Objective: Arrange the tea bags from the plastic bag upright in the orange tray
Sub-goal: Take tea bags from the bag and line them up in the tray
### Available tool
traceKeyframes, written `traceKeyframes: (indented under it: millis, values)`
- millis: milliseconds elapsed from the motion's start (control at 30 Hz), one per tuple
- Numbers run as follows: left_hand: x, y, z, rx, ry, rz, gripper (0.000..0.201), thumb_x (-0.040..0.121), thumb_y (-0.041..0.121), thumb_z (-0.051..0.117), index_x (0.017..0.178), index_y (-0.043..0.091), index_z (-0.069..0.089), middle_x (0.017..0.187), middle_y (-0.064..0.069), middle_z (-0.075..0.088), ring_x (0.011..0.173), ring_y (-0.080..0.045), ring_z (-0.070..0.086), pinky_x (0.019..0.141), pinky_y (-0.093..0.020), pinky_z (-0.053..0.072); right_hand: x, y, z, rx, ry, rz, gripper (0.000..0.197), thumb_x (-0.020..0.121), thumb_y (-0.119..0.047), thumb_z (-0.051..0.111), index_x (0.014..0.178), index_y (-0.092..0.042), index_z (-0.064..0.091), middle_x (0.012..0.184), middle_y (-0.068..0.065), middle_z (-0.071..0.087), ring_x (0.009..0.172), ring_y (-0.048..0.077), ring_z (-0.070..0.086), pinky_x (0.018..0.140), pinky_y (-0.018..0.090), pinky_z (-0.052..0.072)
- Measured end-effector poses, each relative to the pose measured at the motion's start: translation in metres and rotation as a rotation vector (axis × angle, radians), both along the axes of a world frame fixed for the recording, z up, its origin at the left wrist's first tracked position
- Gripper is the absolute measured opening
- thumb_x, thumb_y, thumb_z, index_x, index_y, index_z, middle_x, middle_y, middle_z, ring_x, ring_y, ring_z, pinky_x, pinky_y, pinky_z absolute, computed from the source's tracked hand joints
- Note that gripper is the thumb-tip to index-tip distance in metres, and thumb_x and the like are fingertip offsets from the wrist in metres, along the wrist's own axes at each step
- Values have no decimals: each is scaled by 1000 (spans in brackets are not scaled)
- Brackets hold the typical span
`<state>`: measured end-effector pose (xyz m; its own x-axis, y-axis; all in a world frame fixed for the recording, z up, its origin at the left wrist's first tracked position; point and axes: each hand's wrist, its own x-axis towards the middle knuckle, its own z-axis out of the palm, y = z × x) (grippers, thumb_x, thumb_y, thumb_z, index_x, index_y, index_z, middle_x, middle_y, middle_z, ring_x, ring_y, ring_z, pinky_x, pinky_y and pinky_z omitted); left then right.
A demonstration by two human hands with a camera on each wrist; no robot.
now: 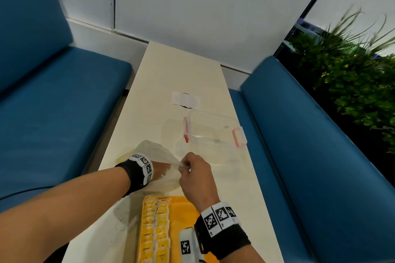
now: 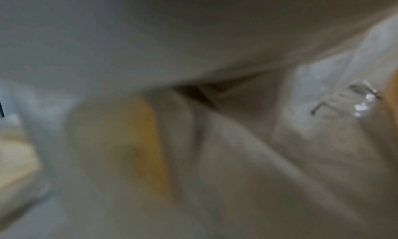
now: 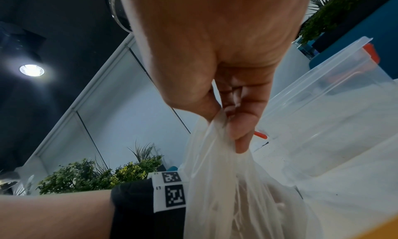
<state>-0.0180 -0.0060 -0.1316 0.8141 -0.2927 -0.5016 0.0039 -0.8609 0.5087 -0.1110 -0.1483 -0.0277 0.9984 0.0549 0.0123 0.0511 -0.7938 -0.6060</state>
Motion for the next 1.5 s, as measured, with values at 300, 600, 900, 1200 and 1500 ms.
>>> traceKeyframes:
  millis: [300,600,900,1200,1500]
  values:
    - [-6,2,13,-159,42,233,39,99,23,46,60,24,45,59,4,49,48,-12,39,50,-24,33,-4,2,0,56,15,-35,13,91,-7,55,83,-17,54,88,-1,58,79,16,56,69,33,54]
    - [-14,11,26,-194,4,247,26,97,37,49,73,28,52,67,4,56,58,-15,49,63,-29,42,-4,3,-2,109,43,-102,15,89,-8,54,80,-21,54,86,0,59,74,25,65,68,44,59]
    - [-27,7,64,-109,-160,99,19,92,42,58,101,25,62,94,1,68,78,-17,63,68,-29,49,4,-1,10,208,89,-235,13,89,-4,52,79,-13,55,81,8,66,63,24,70,57,34,60]
    - [-43,39,107,-204,-564,-305,56,87,-5,61,133,26,60,134,2,53,114,-16,57,88,-24,48,13,-7,19,299,133,-258,8,92,-3,52,85,-3,55,77,9,66,48,18,68,51,31,57]
    - [-78,49,111,-1121,-362,770,25,91,0,68,105,20,73,103,-12,74,97,-24,73,78,-37,53,9,-18,8,294,164,-238,8,93,-6,55,85,-6,57,79,8,67,50,17,68,62,38,61]
